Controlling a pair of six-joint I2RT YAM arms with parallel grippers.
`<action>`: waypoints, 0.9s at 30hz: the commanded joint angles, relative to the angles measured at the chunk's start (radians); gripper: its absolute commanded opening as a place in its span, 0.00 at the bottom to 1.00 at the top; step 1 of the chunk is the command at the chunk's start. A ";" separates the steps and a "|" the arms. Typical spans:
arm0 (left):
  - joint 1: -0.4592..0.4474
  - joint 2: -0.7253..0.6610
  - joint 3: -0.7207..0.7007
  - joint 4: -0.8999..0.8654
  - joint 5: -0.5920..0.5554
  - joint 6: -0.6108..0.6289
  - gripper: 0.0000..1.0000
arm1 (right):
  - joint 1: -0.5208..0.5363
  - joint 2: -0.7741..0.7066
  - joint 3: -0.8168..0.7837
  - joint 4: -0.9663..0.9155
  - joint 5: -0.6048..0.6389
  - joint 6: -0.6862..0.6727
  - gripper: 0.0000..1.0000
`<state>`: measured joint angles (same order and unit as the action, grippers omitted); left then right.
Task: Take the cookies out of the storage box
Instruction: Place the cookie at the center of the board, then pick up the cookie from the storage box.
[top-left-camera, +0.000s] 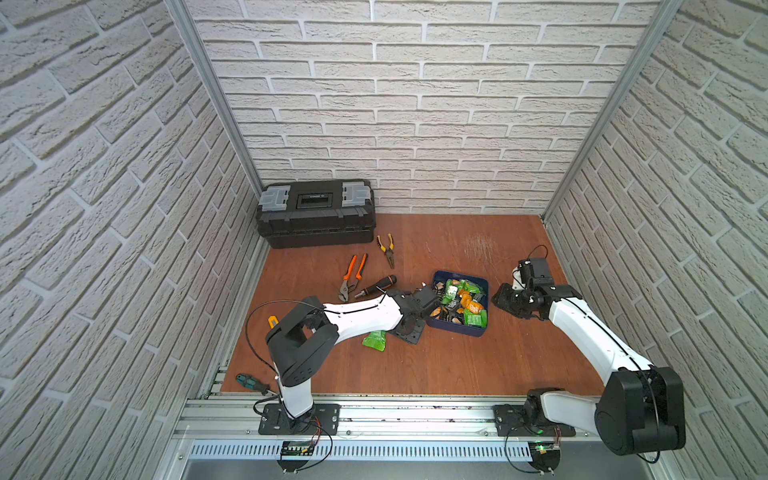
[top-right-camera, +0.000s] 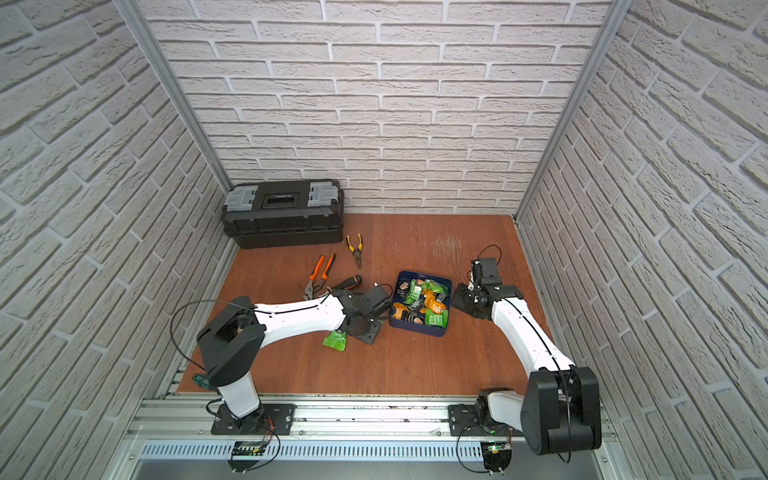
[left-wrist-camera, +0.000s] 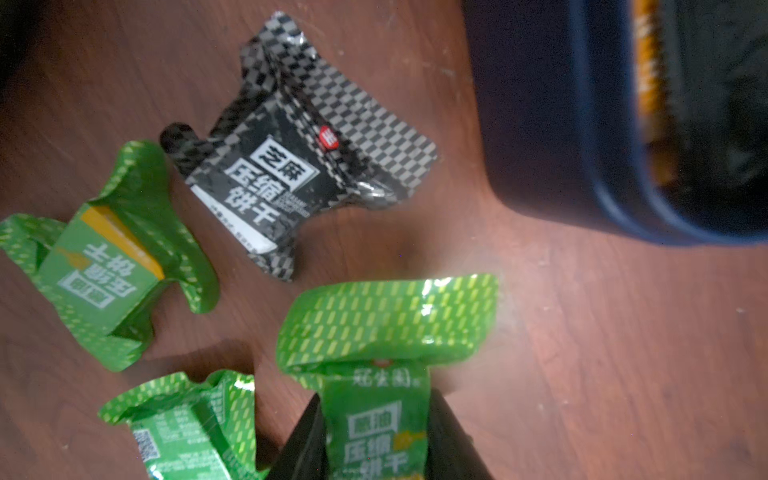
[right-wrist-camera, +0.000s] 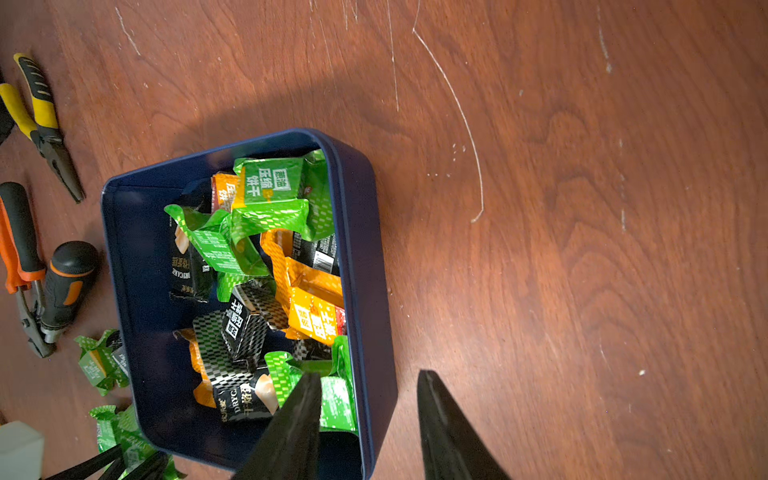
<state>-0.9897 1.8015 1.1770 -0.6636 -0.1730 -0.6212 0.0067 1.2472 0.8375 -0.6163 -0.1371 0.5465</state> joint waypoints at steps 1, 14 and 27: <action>-0.007 0.012 0.015 -0.023 -0.031 0.002 0.41 | 0.008 -0.018 0.015 0.034 -0.010 0.020 0.43; -0.015 -0.113 0.043 0.117 -0.062 0.018 0.59 | 0.218 0.122 0.101 0.092 0.060 0.058 0.48; 0.060 -0.382 -0.207 0.478 -0.180 -0.240 0.58 | 0.354 0.423 0.263 0.179 0.164 0.087 0.59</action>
<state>-0.9604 1.4376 1.0378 -0.2775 -0.3115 -0.7483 0.3584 1.6543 1.0702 -0.4763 -0.0216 0.6220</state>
